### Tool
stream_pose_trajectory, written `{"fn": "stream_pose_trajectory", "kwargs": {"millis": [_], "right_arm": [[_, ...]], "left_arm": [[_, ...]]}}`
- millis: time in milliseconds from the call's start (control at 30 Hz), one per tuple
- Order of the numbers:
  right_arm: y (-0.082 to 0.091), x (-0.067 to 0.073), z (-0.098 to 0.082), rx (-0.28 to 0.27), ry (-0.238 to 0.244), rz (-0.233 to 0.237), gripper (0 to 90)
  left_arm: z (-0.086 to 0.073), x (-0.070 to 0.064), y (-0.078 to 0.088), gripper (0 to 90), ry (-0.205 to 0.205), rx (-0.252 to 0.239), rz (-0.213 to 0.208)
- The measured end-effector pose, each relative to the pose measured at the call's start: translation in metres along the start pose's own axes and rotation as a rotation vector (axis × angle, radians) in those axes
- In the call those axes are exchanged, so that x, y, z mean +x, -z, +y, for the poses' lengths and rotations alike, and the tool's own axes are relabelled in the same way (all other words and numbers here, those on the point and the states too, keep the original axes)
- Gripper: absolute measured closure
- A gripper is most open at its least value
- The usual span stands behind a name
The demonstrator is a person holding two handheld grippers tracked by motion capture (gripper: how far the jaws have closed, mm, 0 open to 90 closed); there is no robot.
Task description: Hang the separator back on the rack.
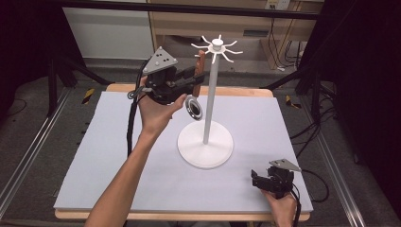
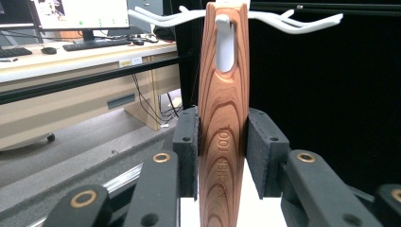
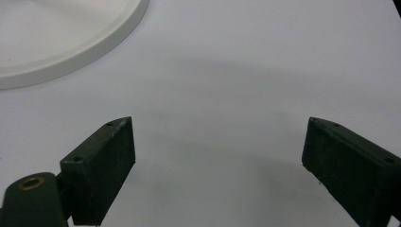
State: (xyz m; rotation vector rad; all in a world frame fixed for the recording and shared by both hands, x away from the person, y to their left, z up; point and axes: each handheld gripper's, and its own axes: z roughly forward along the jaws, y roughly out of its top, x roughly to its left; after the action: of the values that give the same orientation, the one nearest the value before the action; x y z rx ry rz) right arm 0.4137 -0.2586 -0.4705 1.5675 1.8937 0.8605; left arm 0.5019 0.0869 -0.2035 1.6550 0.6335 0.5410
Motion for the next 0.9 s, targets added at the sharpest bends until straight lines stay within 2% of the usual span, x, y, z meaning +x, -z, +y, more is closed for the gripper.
{"fn": "stream_pose_trajectory", "kwargs": {"millis": [467, 600, 900], "right_arm": [[0.0, 0.002, 0.0, 0.007, 0.0, 0.0, 10.7], [0.0, 0.002, 0.0, 0.007, -0.006, 0.0, 10.7], [-0.001, 0.001, 0.0, 0.009, -0.008, -0.001, 10.7]], "left_arm": [[-0.001, -0.001, 0.001, 66.3, -0.023, -0.001, 0.021], [-0.002, 0.0, 0.004, 64.0, -0.018, 0.0, 0.025], [-0.011, 0.006, 0.022, 55.0, -0.026, 0.01, 0.013]]}}
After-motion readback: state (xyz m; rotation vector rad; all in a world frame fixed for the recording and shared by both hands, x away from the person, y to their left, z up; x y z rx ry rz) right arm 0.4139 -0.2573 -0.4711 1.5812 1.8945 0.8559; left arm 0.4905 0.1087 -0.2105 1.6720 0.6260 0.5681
